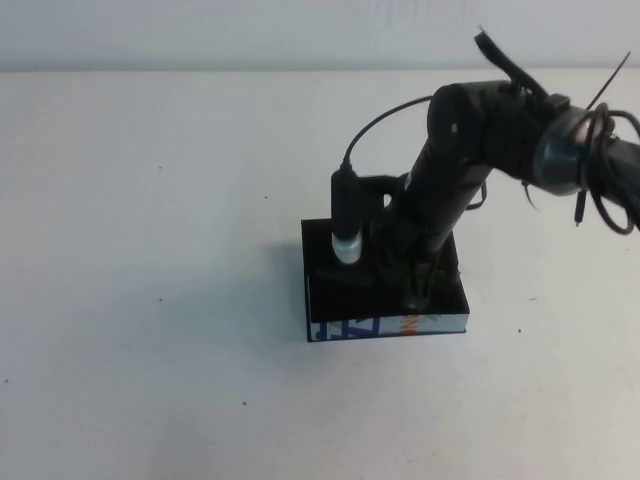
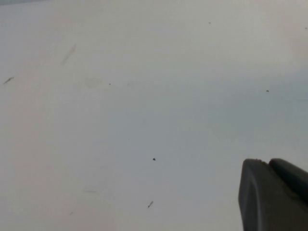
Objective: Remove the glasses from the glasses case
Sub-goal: Pick up the glasses from the glasses case, then place the glasses on the table
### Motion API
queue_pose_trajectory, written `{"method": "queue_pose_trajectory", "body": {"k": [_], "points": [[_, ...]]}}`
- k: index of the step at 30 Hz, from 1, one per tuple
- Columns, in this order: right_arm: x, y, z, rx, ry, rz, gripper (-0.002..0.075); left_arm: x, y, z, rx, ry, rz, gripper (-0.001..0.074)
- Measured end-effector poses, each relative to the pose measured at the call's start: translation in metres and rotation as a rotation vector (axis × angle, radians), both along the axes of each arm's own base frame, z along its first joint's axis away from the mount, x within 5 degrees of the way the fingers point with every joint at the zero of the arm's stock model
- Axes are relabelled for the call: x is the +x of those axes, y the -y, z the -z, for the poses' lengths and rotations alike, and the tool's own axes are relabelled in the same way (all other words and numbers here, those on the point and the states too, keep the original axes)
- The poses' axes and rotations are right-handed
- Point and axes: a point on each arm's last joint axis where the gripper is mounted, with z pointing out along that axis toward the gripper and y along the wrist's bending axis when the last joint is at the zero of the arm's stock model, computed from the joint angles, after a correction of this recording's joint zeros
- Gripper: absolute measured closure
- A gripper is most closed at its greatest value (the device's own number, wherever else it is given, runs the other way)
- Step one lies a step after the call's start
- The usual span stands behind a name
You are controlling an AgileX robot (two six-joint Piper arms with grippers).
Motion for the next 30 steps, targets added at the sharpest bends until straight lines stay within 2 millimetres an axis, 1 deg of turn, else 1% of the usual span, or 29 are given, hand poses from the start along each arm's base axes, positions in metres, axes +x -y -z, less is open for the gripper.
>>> {"method": "queue_pose_trajectory", "body": {"k": [1,2,3,4,7,8,10,11,12,13,15,17,19,21,23,25,27,30], "points": [[-0.001,0.001,-0.007,0.004,0.011,0.017,0.0680,0.000,0.000,0.000,0.000,0.000,0.000,0.0740],[-0.002,0.005,-0.017,0.010,0.024,0.046,0.0680,0.000,0.000,0.000,0.000,0.000,0.000,0.0740],[-0.004,0.010,-0.032,0.023,0.038,0.081,0.0680,0.000,0.000,0.000,0.000,0.000,0.000,0.0740],[-0.006,0.014,-0.040,0.028,0.038,0.110,0.0680,0.000,0.000,0.000,0.000,0.000,0.000,0.0740],[-0.019,0.037,-0.083,0.065,0.019,0.261,0.0680,0.000,0.000,0.000,0.000,0.000,0.000,0.0740],[-0.022,0.046,-0.096,0.083,0.017,0.324,0.0680,0.000,0.000,0.000,0.000,0.000,0.000,0.0740],[-0.028,0.068,-0.118,0.134,-0.016,0.525,0.0680,0.000,0.000,0.000,0.000,0.000,0.000,0.0740],[-0.031,0.078,-0.123,0.159,-0.043,0.631,0.0680,0.000,0.000,0.000,0.000,0.000,0.000,0.0740],[-0.034,0.094,-0.127,0.181,-0.070,0.747,0.0680,0.000,0.000,0.000,0.000,0.000,0.000,0.0740],[-0.037,0.108,-0.126,0.195,-0.111,0.852,0.0680,0.000,0.000,0.000,0.000,0.000,0.000,0.0740],[-0.045,0.134,-0.111,0.195,-0.214,1.015,0.0680,0.000,0.000,0.000,0.000,0.000,0.000,0.0740],[-0.056,0.157,-0.089,0.190,-0.318,1.140,0.0680,0.000,0.000,0.000,0.000,0.000,0.000,0.0740],[-0.069,0.176,-0.061,0.181,-0.387,1.245,0.0680,0.000,0.000,0.000,0.000,0.000,0.000,0.0740],[-0.080,0.184,-0.038,0.177,-0.393,1.316,0.0680,0.000,0.000,0.000,0.000,0.000,0.000,0.0740],[-0.090,0.187,-0.016,0.160,-0.401,1.371,0.0680,0.000,0.000,0.000,0.000,0.000,0.000,0.0740],[-0.094,0.189,0.001,0.166,-0.382,1.408,0.0680,0.000,0.000,0.000,0.000,0.000,0.000,0.0740],[-0.094,0.191,0.010,0.174,-0.355,1.427,0.0680,0.000,0.000,0.000,0.000,0.000,0.000,0.0740],[-0.087,0.192,0.018,0.197,-0.311,1.446,0.0680,0.000,0.000,0.000,0.000,0.000,0.000,0.0740]]}}
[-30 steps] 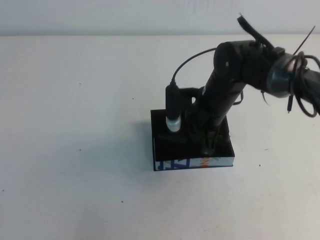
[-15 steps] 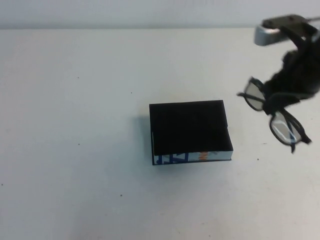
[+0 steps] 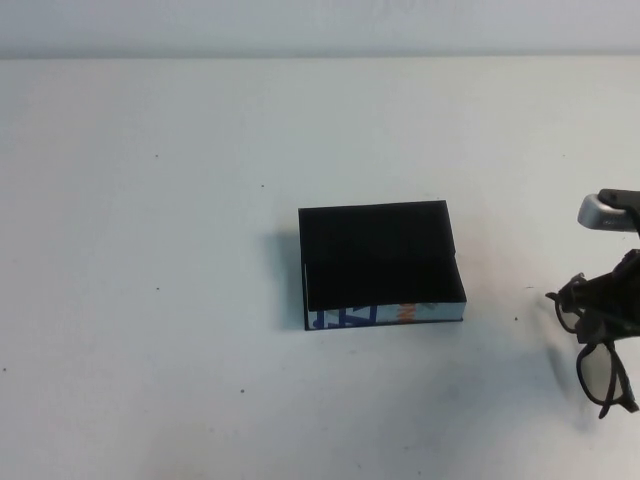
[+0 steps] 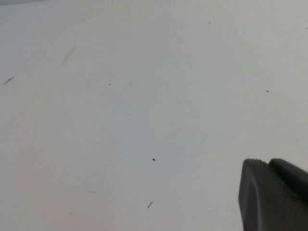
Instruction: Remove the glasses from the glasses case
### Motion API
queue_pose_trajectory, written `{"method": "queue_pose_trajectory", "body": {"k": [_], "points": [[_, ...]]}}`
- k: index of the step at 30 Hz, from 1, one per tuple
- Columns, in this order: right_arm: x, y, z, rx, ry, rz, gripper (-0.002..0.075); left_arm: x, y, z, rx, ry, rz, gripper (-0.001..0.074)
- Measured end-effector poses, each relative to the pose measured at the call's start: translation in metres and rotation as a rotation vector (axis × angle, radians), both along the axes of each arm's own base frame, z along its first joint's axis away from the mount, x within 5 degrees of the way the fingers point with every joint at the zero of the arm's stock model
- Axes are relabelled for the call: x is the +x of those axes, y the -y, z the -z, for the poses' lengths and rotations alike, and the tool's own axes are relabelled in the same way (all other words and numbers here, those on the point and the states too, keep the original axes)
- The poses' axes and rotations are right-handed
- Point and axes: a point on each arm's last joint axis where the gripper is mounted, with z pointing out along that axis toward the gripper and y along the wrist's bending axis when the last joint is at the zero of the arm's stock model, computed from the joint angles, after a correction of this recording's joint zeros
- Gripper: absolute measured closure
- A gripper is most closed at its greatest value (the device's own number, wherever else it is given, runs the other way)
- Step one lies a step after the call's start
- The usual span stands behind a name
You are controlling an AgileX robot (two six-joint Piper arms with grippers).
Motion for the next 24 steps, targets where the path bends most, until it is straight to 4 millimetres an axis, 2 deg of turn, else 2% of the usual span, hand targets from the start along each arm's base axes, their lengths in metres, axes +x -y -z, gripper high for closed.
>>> {"method": "queue_pose_trajectory", "body": {"k": [8,11,14,16,18,20,24], "points": [[0.009,0.001,0.013,-0.021,0.024,0.014,0.0661,0.000,0.000,0.000,0.000,0.000,0.000,0.0740],[0.010,0.002,0.013,-0.022,0.034,0.017,0.0585,0.000,0.000,0.000,0.000,0.000,0.000,0.0740],[0.010,0.002,0.013,-0.022,0.034,0.017,0.0468,0.000,0.000,0.000,0.000,0.000,0.000,0.0740],[0.008,0.002,0.006,-0.020,0.055,0.017,0.0424,0.000,0.000,0.000,0.000,0.000,0.000,0.0740],[0.004,0.002,-0.009,-0.014,0.100,0.016,0.0413,0.000,0.000,0.000,0.000,0.000,0.000,0.0740],[-0.006,0.003,-0.038,-0.009,0.194,0.012,0.0417,0.000,0.000,0.000,0.000,0.000,0.000,0.0740],[-0.049,0.009,-0.100,-0.015,0.479,0.009,0.0470,0.000,0.000,0.000,0.000,0.000,0.000,0.0740]]}}
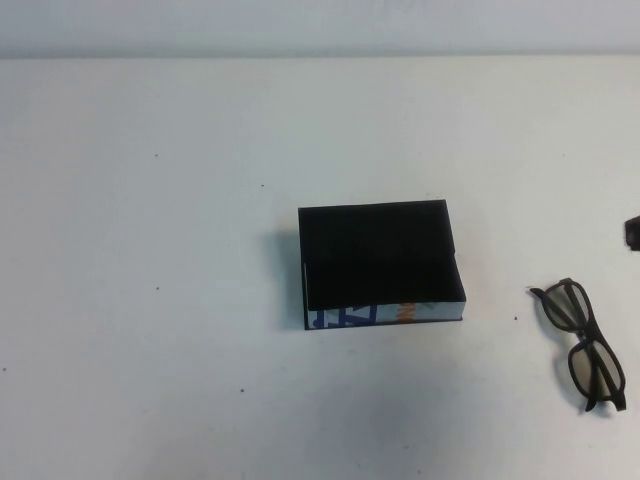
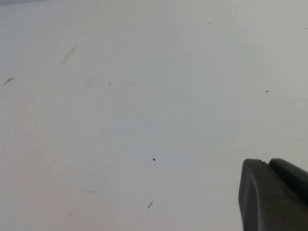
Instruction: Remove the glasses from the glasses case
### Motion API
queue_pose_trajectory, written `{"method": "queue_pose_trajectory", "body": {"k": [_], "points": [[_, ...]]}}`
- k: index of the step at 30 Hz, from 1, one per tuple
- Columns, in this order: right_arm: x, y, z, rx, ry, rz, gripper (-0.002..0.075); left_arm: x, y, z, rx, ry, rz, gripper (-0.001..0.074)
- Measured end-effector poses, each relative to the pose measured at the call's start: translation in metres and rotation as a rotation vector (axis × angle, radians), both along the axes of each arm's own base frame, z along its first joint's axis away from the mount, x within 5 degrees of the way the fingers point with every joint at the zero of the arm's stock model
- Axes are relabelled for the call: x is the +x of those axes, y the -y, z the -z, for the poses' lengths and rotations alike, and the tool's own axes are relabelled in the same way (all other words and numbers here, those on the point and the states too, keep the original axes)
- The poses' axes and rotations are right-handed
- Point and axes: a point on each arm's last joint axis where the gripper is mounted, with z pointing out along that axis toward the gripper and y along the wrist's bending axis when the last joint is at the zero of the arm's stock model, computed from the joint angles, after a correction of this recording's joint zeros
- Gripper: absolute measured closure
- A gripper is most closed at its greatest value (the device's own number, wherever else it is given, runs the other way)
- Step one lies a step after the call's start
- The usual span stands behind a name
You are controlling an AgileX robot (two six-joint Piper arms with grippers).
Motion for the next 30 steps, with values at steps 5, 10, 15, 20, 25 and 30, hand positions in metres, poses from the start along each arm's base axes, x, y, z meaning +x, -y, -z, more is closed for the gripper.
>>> {"method": "queue_pose_trajectory", "body": {"k": [5,10,15,20,25,30], "points": [[-0.079,0.010,-0.041,0.025,0.372,0.043,0.0579,0.000,0.000,0.000,0.000,0.000,0.000,0.0740],[-0.151,0.021,-0.027,0.003,0.656,0.074,0.0708,0.000,0.000,0.000,0.000,0.000,0.000,0.0738],[-0.194,0.028,0.000,0.003,0.863,0.101,0.0737,0.000,0.000,0.000,0.000,0.000,0.000,0.0738],[-0.208,0.031,0.028,0.004,0.893,0.130,0.0741,0.000,0.000,0.000,0.000,0.000,0.000,0.0738],[-0.203,0.032,0.047,0.019,0.832,0.147,0.0742,0.000,0.000,0.000,0.000,0.000,0.000,0.0738],[-0.196,0.034,0.074,0.051,0.784,0.235,0.0742,0.000,0.000,0.000,0.000,0.000,0.000,0.0738]]}}
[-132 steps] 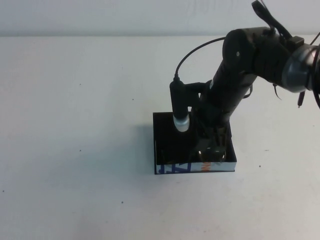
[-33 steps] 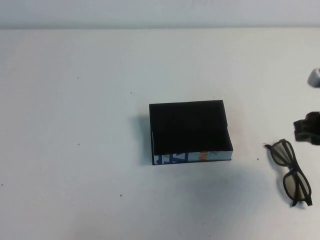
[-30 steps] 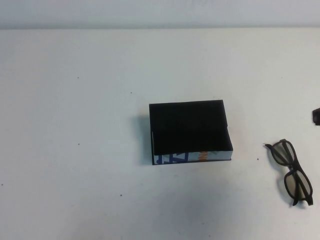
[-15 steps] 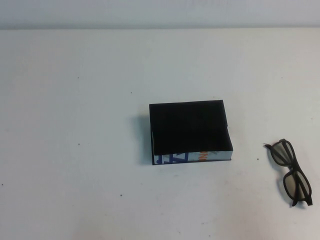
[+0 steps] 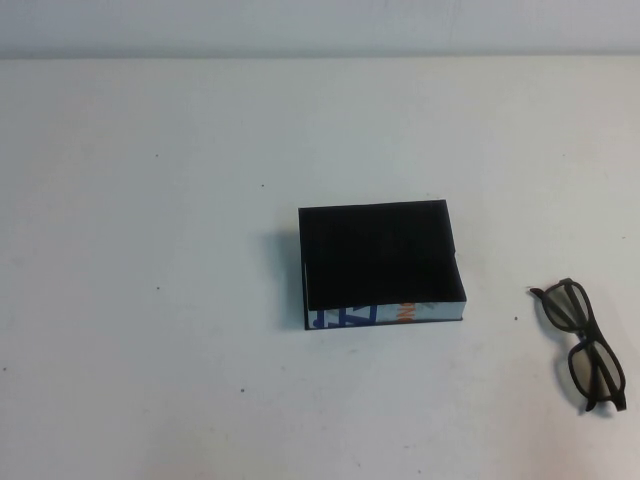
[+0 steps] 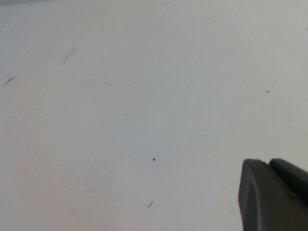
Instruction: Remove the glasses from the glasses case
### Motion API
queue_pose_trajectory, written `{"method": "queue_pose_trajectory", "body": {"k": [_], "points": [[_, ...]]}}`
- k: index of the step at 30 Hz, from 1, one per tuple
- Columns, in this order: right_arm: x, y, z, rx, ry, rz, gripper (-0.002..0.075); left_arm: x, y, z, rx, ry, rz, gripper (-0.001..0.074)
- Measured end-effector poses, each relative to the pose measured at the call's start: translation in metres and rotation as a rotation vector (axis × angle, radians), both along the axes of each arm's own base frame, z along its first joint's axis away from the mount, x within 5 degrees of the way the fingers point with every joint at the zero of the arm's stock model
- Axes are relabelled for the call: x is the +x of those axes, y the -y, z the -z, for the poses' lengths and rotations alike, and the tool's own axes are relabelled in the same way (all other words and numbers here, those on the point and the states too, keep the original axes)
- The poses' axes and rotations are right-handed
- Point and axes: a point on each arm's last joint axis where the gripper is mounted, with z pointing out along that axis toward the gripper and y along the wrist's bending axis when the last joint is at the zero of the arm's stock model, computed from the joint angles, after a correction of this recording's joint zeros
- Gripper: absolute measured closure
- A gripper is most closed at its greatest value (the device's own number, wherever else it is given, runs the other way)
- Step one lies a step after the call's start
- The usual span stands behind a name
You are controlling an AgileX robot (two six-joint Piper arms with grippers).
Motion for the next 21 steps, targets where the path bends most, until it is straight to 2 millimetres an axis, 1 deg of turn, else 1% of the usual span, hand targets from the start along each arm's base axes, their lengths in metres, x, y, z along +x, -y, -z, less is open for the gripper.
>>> {"method": "queue_pose_trajectory", "body": {"k": [4,6,10,16,21], "points": [[0.005,0.003,0.024,0.024,-0.046,0.063,0.0742,0.000,0.000,0.000,0.000,0.000,0.000,0.0738],[0.005,0.004,0.031,0.036,-0.064,0.067,0.0742,0.000,0.000,0.000,0.000,0.000,0.000,0.0738],[0.005,0.001,0.035,0.072,-0.086,0.018,0.0742,0.000,0.000,0.000,0.000,0.000,0.000,0.0738],[0.004,-0.005,0.040,0.065,-0.143,-0.088,0.0742,0.000,0.000,0.000,0.000,0.000,0.000,0.0736],[0.003,-0.007,0.043,0.085,-0.184,-0.124,0.0742,0.000,0.000,0.000,0.000,0.000,0.000,0.0736]]}}
